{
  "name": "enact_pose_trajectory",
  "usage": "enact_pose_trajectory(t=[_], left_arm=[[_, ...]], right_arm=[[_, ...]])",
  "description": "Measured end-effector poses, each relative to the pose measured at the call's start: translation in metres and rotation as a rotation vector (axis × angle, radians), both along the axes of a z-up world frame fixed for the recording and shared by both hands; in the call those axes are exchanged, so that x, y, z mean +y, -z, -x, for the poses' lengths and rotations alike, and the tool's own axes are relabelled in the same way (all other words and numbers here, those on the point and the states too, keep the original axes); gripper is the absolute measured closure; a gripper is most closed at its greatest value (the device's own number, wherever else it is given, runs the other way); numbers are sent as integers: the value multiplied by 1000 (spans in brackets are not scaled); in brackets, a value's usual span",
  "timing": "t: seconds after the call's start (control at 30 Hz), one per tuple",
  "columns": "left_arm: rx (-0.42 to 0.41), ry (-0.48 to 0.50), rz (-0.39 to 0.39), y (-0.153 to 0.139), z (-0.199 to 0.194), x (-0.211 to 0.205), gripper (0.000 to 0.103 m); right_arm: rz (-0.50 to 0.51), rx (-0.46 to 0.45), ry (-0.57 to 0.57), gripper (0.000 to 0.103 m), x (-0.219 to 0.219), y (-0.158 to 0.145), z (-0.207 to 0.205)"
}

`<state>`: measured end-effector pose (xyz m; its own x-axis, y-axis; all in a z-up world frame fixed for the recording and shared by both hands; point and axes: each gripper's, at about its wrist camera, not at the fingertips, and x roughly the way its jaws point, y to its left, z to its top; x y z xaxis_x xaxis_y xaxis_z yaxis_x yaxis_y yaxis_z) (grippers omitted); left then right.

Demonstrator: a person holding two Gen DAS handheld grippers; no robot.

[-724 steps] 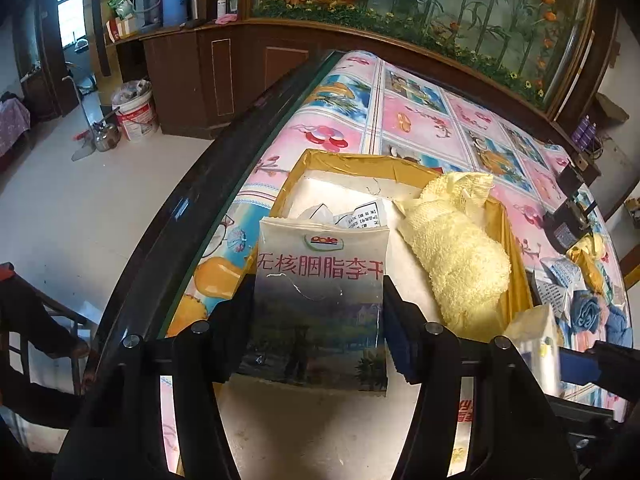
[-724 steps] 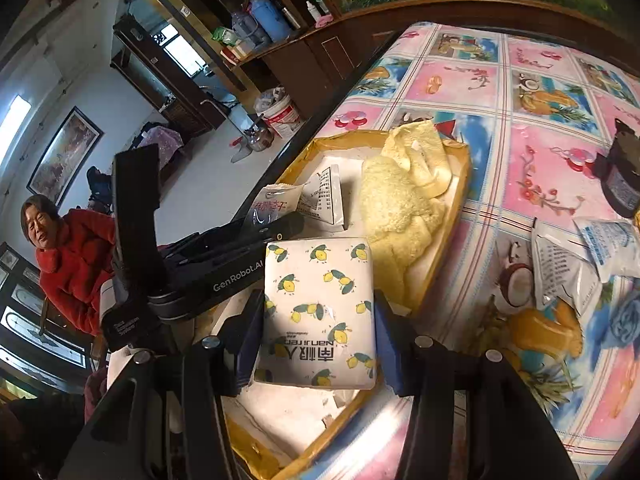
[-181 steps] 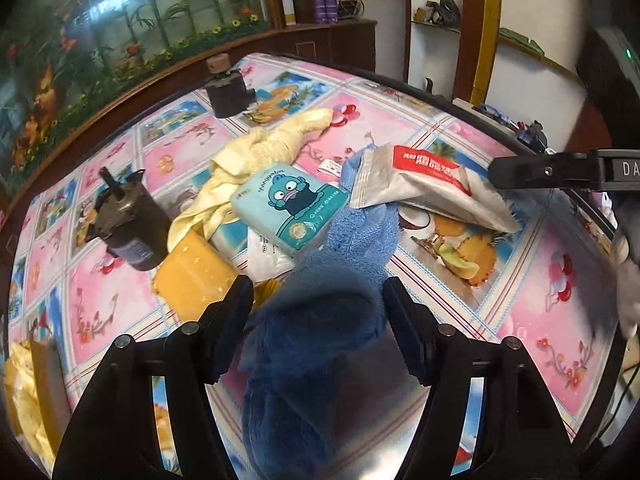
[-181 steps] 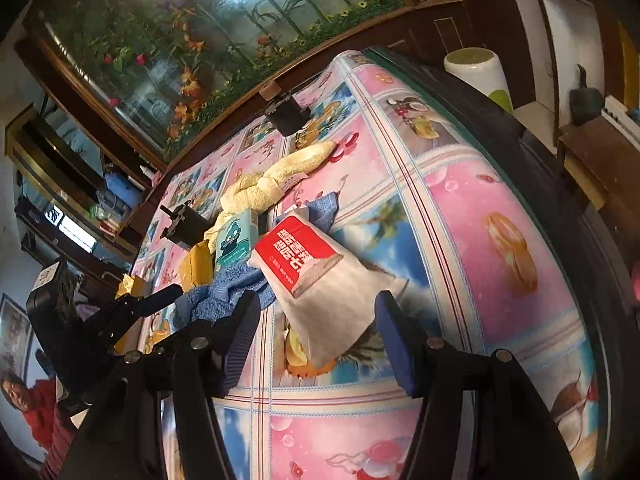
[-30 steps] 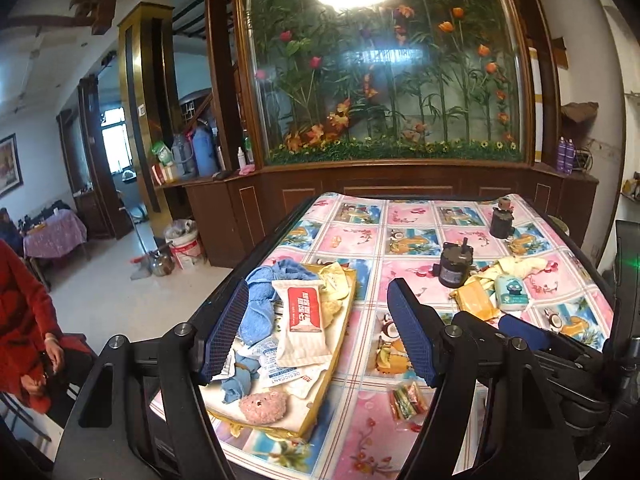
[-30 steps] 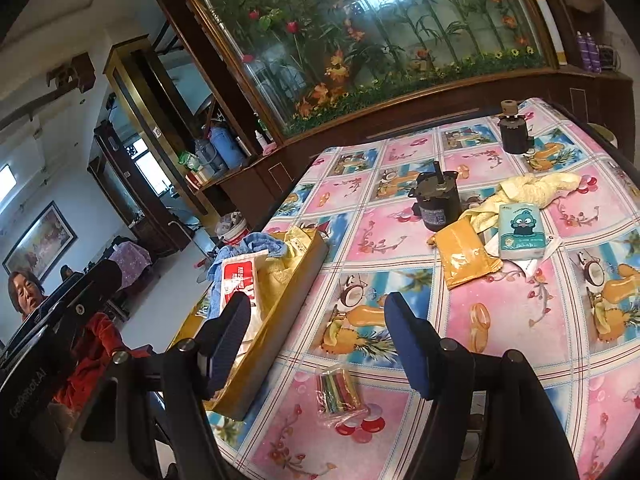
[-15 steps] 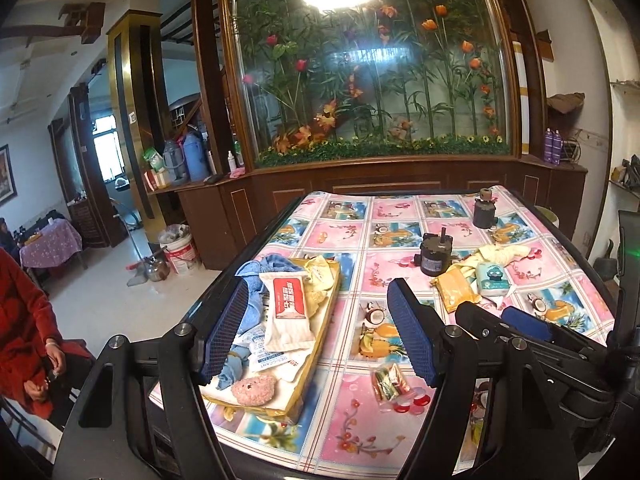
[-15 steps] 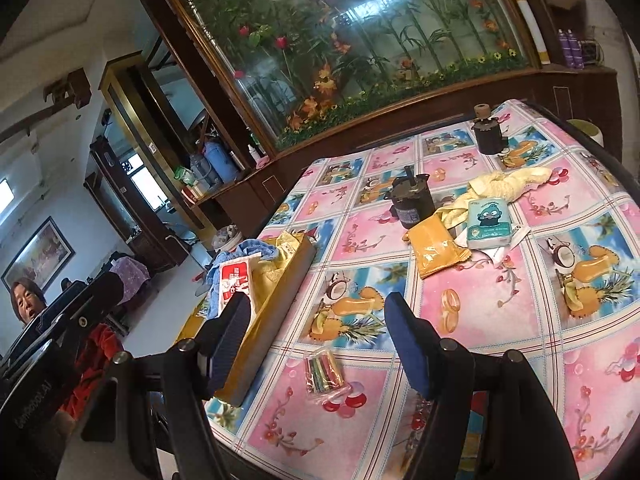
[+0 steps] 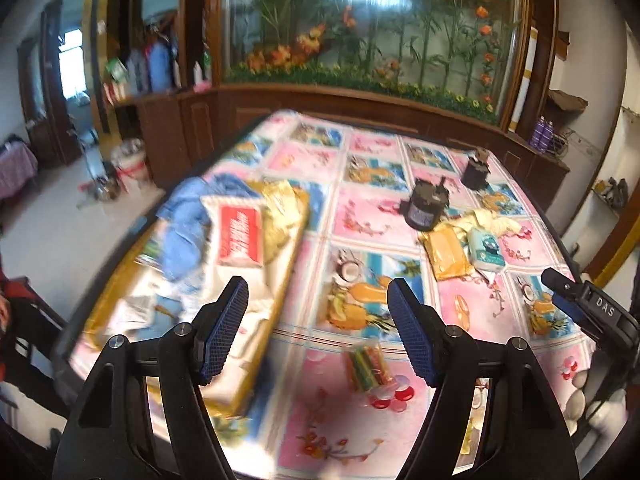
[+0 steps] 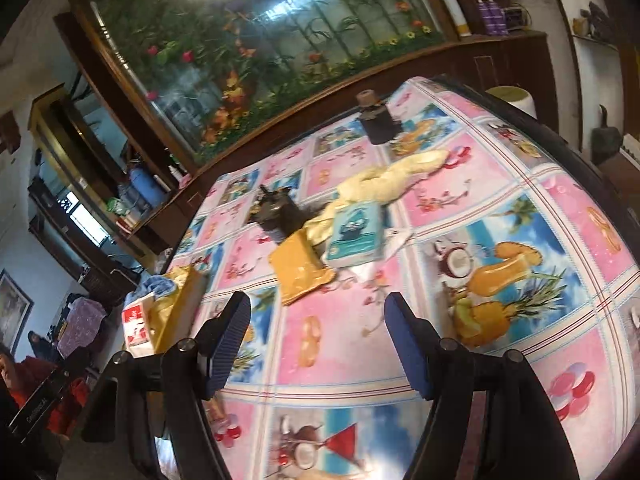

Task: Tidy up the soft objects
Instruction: 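Move both grippers back over the yellow packet on the bed sheet, then grasp the yellow packet with the left gripper while the right grasps the blue tissue pack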

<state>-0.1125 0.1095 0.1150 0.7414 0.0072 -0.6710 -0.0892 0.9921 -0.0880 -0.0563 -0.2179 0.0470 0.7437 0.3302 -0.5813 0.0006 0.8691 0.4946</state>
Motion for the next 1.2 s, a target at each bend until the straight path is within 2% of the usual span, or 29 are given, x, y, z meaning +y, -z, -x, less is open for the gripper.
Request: enact_pose_trajectory(t=[0.07, 0.2, 0.43, 0.6, 0.7, 0.77, 0.8, 0.83, 0.9, 1.07, 1.13, 1.2], left_arm=[[49, 37, 47, 12, -15, -2, 30], [104, 89, 73, 27, -38, -14, 30], [171, 178, 169, 28, -78, -31, 30], [203, 208, 205, 29, -110, -49, 30], [218, 217, 214, 34, -130, -60, 30], [232, 222, 222, 38, -140, -66, 30], [240, 225, 221, 42, -145, -69, 30], [251, 227, 218, 46, -151, -74, 30], [277, 228, 218, 56, -160, -82, 30], [309, 226, 218, 76, -176, -93, 30], [294, 225, 175, 80, -179, -100, 30], [284, 230, 132, 84, -182, -107, 30]], right_arm=[[6, 23, 9, 33, -9, 4, -13], [48, 63, -7, 33, -18, 3, -49], [126, 138, -76, 33, 11, 13, -111], [193, 194, -113, 33, 37, 32, -131], [216, 172, -110, 34, 39, 35, -130], [196, 154, -122, 42, 36, 33, -129], [186, 158, -135, 55, 34, 34, -130], [167, 166, -146, 64, 31, 36, -130], [153, 166, -150, 71, 28, 37, -131], [186, 168, -104, 74, 15, 34, -121], [191, 171, -68, 74, 7, 33, -119], [145, 174, -44, 73, -4, 34, -119]])
